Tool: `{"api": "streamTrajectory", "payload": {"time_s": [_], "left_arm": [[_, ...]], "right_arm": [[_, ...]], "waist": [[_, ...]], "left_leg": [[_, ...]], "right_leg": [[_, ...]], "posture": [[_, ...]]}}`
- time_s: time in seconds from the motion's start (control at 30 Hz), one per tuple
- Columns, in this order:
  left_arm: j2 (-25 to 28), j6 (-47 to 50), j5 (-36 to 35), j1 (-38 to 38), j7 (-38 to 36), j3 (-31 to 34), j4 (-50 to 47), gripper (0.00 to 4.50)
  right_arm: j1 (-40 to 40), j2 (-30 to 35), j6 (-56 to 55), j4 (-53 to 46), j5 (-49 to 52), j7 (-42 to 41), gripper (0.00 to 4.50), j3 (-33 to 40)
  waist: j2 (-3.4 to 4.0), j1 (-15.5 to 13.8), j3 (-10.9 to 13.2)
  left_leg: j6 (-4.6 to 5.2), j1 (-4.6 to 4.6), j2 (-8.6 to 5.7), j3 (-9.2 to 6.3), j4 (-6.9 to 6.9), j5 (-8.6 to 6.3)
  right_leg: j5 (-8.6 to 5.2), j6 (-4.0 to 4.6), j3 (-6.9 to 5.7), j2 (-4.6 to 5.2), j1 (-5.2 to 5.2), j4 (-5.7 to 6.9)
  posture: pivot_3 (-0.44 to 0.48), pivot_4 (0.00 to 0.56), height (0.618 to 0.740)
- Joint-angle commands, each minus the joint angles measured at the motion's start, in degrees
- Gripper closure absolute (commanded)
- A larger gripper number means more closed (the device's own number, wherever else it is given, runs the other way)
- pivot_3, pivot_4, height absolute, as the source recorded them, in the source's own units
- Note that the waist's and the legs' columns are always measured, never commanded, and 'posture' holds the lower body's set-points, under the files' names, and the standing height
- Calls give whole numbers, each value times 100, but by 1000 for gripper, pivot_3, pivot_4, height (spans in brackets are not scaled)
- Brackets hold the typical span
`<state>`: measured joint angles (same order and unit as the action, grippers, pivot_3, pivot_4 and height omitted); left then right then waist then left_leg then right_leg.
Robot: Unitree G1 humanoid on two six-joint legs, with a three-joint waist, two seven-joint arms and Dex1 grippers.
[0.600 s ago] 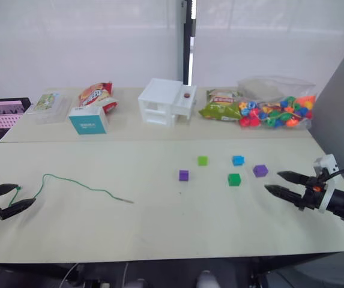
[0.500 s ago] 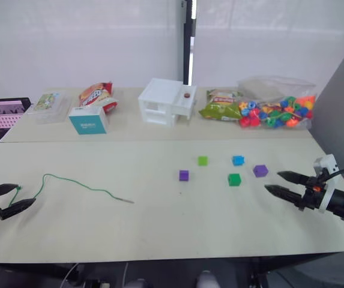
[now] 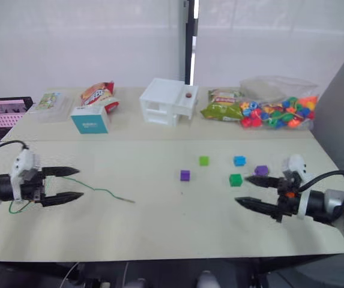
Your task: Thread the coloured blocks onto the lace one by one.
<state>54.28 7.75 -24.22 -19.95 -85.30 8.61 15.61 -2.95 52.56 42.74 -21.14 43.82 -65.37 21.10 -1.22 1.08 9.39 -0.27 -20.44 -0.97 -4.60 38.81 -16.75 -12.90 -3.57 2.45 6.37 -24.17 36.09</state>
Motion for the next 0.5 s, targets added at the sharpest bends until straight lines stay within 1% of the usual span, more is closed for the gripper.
{"api": "streamTrajectory", "payload": {"time_s": [0.03, 0.07, 0.1, 0.17, 0.23, 0.4, 0.5], "left_arm": [[-66, -522, 297, -459, -462, -461, 43, 0], [-109, -726, 446, -614, -570, -628, 193, 0], [-143, -1092, 667, -835, -653, -921, 473, 0], [-153, -1672, 885, -1179, -716, -1461, 952, 0], [-255, -2024, 877, -1538, -720, -1855, 1417, 0], [-646, -2851, 743, -2539, -720, -3073, 2525, 0], [-856, -3311, 756, -2882, -720, -3564, 3129, 0]], "right_arm": [[26, 36, 322, -800, 524, 298, 63, 128], [38, 19, 389, -953, 644, 394, 63, 143], [31, -12, 443, -1120, 755, 511, 63, 124], [31, -58, 534, -1369, 954, 711, 63, 90], [84, -58, 545, -1609, 1030, 828, 63, 3], [345, -170, 499, -2123, 1093, 1245, 63, -224], [413, -265, 414, -2228, 1052, 1445, 63, -290]], "waist": [[0, -22, 0], [-1, -35, 0], [-2, -43, 0], [-3, -52, 0], [-3, -39, 0], [-13, -46, 2], [-16, -31, 1]], "left_leg": [[0, -2, -1, 1, 4, 0], [0, -4, -1, 1, 7, 0], [0, -4, -2, 0, 9, 0], [0, -4, -3, 0, 10, 0], [0, -8, -3, 0, 10, 0], [1, -24, -4, -9, 19, 0], [2, -31, -6, -9, 25, -1]], "right_leg": [[0, 0, 0, 0, 1, -1], [0, 0, 0, 0, 2, -2], [0, 0, 0, 0, 3, -2], [0, 0, -1, 0, 6, -3], [0, 0, -1, 0, 4, -6], [1, -2, -7, 0, -1, -4], [4, -7, -6, 0, -1, -3]], "posture": [[0, 150, 740], [0, 150, 740], [0, 150, 740], [0, 150, 740], [0, 150, 740], [0, 150, 740], [0, 150, 740]]}}
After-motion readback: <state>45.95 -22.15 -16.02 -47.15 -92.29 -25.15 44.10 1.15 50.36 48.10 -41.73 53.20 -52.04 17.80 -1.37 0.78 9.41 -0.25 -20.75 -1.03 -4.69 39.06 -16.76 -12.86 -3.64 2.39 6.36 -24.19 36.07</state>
